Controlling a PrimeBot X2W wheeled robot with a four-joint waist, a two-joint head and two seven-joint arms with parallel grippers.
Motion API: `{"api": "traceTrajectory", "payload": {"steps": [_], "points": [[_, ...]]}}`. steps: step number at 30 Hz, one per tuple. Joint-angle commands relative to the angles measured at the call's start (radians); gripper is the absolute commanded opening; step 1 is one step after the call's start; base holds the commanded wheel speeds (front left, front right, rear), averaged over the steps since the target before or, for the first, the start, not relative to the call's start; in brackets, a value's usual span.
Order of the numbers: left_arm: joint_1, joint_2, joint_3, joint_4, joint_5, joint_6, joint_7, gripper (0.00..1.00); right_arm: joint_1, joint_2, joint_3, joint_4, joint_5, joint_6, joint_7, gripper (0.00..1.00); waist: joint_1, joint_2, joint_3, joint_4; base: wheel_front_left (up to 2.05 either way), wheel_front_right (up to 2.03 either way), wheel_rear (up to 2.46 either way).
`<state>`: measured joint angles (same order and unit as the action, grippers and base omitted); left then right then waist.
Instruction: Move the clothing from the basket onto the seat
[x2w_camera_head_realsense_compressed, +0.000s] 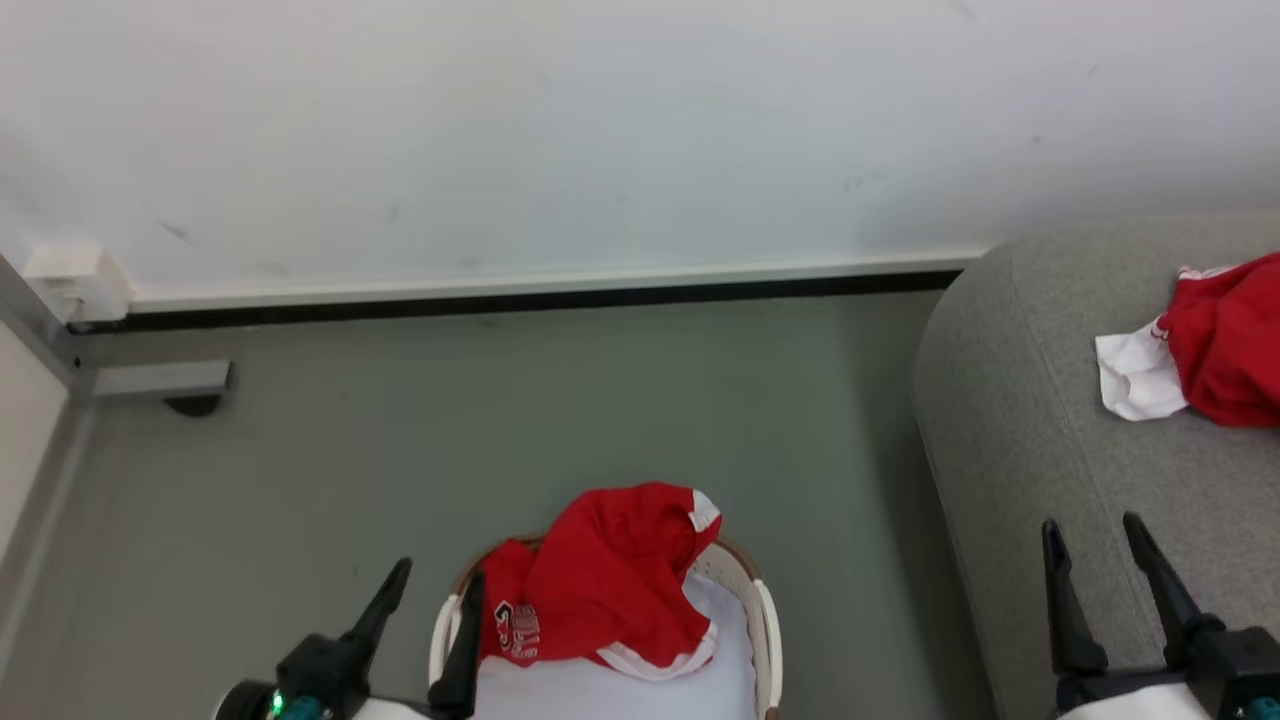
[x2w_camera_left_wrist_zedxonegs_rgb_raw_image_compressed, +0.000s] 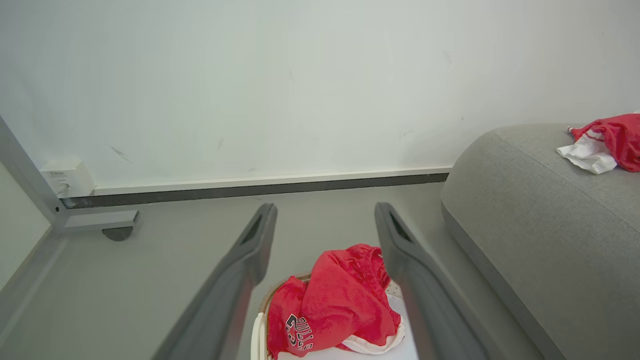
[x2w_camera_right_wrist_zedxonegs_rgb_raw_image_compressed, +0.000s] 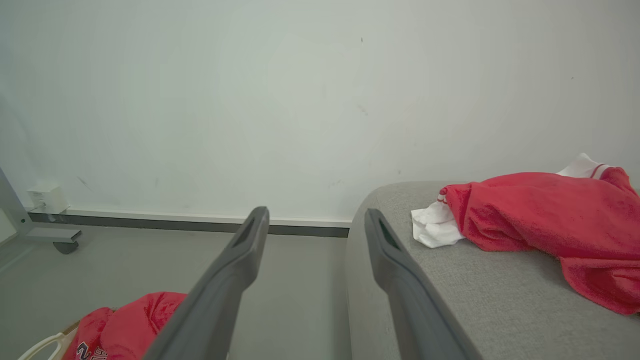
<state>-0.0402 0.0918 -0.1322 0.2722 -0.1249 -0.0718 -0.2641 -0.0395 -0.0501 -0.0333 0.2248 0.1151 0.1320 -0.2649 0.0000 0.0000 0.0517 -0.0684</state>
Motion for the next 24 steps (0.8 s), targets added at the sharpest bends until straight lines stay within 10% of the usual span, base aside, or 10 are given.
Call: {"api": "traceTrajectory", "payload": {"steps": [1, 24], "points": [[-0.064, 0.009, -0.017, 0.024, 0.024, -0.012, -0.001, 1.00, -0.050, -0.001, 0.003, -0.021, 0.012, -0.003, 0.001, 1.00, 0.0000, 0.0000, 0.109, -0.037, 0.00, 0.00, 0.00], [-0.662, 0.140, -0.148, 0.441, 0.125, -0.020, 0.131, 1.00, -0.340, 0.000, 0.035, -0.147, 0.128, -0.003, 0.001, 1.00, 0.0000, 0.0000, 0.669, -0.225, 0.00, 0.00, 0.00]]}}
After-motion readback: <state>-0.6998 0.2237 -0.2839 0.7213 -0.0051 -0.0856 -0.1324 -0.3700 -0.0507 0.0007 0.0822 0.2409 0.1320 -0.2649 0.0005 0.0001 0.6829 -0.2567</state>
